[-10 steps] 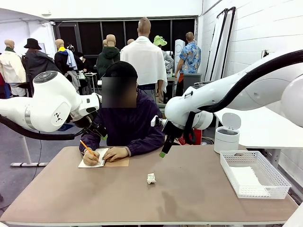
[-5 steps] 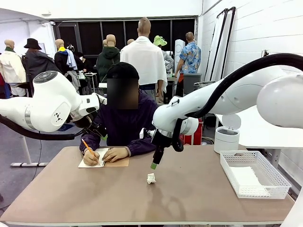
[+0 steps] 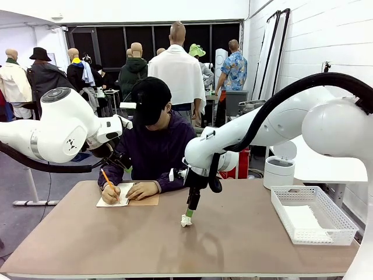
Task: Sort the paper based on its condition.
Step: If a person hands you a paper, place it in the Organizing basket , and if it's crumpled, put it in the Trash can.
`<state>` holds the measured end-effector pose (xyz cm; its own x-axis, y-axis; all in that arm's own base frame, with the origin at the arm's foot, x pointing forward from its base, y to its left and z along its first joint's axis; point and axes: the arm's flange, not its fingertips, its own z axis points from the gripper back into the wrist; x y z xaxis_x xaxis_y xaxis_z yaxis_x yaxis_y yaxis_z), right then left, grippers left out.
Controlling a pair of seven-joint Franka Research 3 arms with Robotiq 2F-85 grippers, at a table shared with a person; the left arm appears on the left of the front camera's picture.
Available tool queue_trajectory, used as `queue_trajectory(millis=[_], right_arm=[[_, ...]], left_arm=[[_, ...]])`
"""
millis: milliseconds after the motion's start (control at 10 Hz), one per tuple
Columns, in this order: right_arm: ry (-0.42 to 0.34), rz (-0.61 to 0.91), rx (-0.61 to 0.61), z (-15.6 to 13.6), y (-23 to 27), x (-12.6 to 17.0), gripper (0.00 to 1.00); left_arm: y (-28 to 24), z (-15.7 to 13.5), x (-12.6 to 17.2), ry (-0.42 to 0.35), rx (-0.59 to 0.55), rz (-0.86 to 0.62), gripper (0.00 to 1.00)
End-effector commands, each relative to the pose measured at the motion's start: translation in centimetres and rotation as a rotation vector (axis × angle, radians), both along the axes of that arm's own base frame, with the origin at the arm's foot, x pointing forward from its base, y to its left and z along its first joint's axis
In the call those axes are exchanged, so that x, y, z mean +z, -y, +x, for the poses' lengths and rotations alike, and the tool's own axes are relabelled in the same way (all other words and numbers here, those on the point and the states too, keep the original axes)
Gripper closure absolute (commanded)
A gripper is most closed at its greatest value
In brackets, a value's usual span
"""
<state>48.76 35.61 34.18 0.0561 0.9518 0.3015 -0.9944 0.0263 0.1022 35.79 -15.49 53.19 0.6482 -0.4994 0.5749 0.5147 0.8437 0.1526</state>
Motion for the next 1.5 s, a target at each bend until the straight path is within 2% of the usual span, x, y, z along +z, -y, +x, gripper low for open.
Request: queue_trajectory(millis=[0,1400], right_arm=[[-0.014,-0.01,0.024,0.7,-0.5,-0.3,0.0],[-0.08,-0.064,0.031,1.8,-2.1,-3.5,0.0]], left_arm=[[-0.1,0.1,-0.1,0.01,-0.001,0.002,0.0],[-0.1,0.1,-0.1,0.01,-0.001,0.002,0.0]])
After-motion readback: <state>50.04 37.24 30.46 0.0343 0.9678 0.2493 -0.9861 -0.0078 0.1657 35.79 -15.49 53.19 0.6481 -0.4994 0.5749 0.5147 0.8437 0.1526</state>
